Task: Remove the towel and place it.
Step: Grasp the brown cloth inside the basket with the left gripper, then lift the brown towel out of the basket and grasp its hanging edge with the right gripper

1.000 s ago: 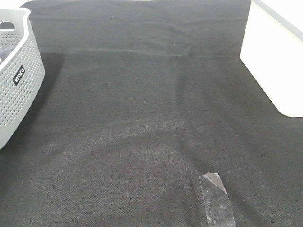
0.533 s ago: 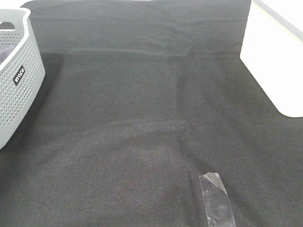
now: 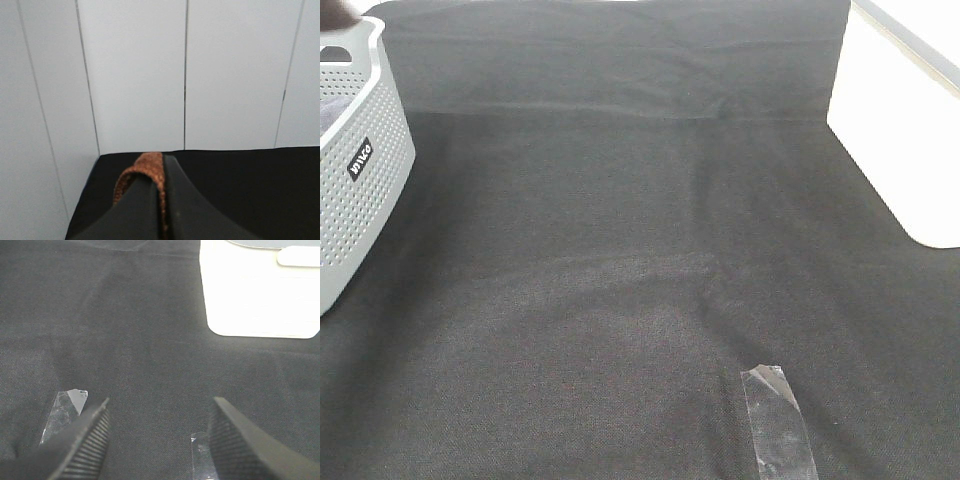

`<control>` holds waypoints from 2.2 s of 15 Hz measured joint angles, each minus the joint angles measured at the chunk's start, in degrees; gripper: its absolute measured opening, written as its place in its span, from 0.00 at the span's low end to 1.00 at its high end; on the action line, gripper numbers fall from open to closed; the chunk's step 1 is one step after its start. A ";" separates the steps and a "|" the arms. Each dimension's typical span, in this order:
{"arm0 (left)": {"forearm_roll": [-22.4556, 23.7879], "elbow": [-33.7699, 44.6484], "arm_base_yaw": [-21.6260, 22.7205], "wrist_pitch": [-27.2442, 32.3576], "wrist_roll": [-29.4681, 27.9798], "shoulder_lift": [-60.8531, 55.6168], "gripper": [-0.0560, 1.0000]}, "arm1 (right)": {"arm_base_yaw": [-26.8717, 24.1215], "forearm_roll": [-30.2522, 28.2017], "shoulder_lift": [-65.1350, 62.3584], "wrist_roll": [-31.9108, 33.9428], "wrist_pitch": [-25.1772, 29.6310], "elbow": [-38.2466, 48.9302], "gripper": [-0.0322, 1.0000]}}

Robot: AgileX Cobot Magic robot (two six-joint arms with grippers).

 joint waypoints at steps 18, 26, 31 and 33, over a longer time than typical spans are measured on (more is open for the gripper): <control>-5.79 -0.34 -33.40 13.12 23.49 8.14 0.05 | 0.00 36.21 11.23 -32.26 -14.50 -0.52 0.55; -9.45 -0.34 -34.03 16.39 26.30 8.31 0.05 | 0.00 74.48 36.55 -81.53 -8.65 -0.52 0.57; -9.45 -0.34 -34.03 17.82 27.50 8.31 0.05 | 0.00 82.51 53.57 -91.16 -2.58 -0.52 0.77; -9.45 -0.34 -34.03 17.82 27.62 8.31 0.05 | 0.00 83.25 59.07 -93.39 -2.64 -0.52 0.79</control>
